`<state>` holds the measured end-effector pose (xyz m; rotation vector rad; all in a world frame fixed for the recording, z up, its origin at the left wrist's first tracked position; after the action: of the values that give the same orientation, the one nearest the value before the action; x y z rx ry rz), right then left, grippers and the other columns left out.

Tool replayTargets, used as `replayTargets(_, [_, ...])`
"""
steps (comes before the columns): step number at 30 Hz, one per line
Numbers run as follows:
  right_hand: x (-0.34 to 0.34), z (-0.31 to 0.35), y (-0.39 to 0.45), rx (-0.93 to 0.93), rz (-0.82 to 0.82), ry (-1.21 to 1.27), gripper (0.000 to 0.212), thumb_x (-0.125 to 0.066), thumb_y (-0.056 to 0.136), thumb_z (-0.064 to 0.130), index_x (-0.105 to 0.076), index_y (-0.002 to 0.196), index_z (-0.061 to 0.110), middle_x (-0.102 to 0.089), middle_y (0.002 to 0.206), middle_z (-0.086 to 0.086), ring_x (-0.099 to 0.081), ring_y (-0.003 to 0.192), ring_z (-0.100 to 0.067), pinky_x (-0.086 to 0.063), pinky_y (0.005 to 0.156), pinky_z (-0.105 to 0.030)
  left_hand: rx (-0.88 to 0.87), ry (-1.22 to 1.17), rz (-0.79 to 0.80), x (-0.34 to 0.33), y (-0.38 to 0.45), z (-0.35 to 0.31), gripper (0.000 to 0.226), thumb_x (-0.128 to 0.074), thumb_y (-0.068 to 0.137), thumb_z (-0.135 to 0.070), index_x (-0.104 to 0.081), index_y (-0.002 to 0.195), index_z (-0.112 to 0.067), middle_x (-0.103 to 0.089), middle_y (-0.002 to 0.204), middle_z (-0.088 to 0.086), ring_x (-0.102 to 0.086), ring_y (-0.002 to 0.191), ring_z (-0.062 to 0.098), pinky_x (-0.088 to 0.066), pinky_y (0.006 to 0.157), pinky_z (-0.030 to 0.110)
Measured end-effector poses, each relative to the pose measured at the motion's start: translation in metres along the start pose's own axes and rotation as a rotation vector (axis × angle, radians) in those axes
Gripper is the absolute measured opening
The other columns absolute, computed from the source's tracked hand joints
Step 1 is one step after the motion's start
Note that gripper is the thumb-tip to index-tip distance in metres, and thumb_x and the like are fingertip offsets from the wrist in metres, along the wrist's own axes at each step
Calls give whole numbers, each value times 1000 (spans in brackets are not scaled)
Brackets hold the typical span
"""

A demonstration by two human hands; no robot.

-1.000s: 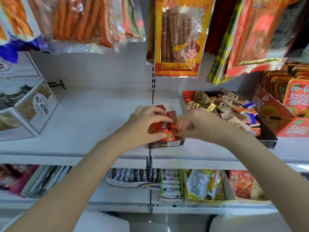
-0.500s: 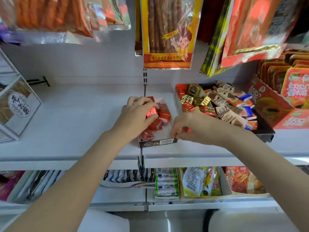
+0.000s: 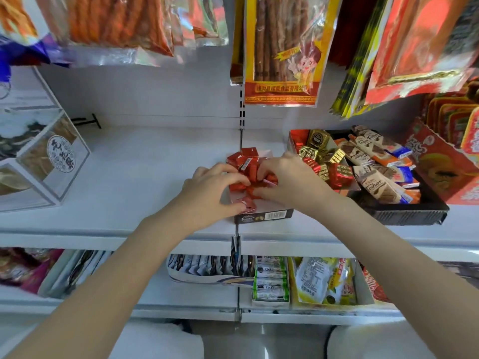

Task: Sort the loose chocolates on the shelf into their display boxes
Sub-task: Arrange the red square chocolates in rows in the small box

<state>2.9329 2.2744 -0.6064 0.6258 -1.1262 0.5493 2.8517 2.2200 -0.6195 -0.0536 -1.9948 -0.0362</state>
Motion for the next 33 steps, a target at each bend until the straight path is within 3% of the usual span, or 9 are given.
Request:
replayTargets(3, [-7,4,5,3,15,2,33,-69,75,30,-59,99,9,-60,94,-4,-44,94,-17,-33,69,-24,-13,-32,28,-2,0,0,44,-63,81,-38,-48,122,-33,-35,135,-9,-33,124,19,-30,106,38])
replayTargets(9, [4,-16,3,-149,125,419,32,-72,75,15,-59,104,17,-68,102,-1,-63,87,-12,-46,66,-3,-27,-62,48,1,5,-2,37,-67,78,-35,-53,112,-31,-38,124,-7,-38,117,17,-34,102,40])
replayTargets(12, [16,-22,-5,-154,166,551,35,-70,76,6,-59,108,14,-68,103,-1,-65,86,-16,-50,76,-13,-28,-32,44,1,9,-5,38,-68,76,-37,-52,110,-31,-38,122,-5,-37,115,17,-32,101,36])
replayTargets(17, [22,-11,-19,-37,216,583,40,-64,77,-7,-58,103,23,-63,103,11,-59,92,7,-47,85,-10,-17,29,30,-1,13,-8,40,-69,75,-39,-50,109,-29,-36,123,-3,-35,116,18,-30,98,36])
replayTargets(20, [20,-11,-21,-18,236,624,40,-59,78,-13,-58,105,16,-64,106,0,-61,100,-7,-49,90,-17,-5,27,35,-2,12,-7,40,-69,76,-35,-48,110,-29,-36,124,-2,-35,117,19,-32,100,37])
replayTargets(22, [20,-10,-22,-21,265,640,38,-58,79,-13,-59,104,16,-63,107,-2,-64,96,-10,-52,85,-20,2,27,37,-3,12,-8,41,-69,76,-34,-48,111,-28,-35,125,-1,-34,117,20,-33,100,37])
replayTargets(25, [19,-6,-24,-29,304,692,27,-57,84,-5,-62,95,18,-61,94,0,-62,67,3,-50,63,-15,9,25,40,-3,11,-8,45,-69,76,-35,-47,115,-27,-35,127,0,-34,119,21,-33,101,38])
replayTargets(28, [22,-7,-22,-95,264,844,13,-56,86,6,-65,93,12,-62,96,-10,-62,66,1,-51,63,-14,11,22,36,-2,10,-8,46,-69,76,-34,-46,116,-26,-35,127,0,-34,118,21,-33,101,38])
replayTargets(33, [19,6,-19,75,196,220,21,-60,85,8,-58,95,25,-58,85,24,-59,66,4,-47,63,-15,-1,15,25,-2,11,-8,45,-68,76,-37,-47,115,-28,-35,126,0,-34,118,20,-31,100,36])
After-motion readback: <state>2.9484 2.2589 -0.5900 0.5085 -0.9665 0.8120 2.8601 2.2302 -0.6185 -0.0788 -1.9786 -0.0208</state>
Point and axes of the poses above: each hand's wrist, its own y-axis towards the middle knuckle, its own x-axis out of the back of the hand, z = x × y, the point moved 10 cm from there along y, towards the middle knuckle
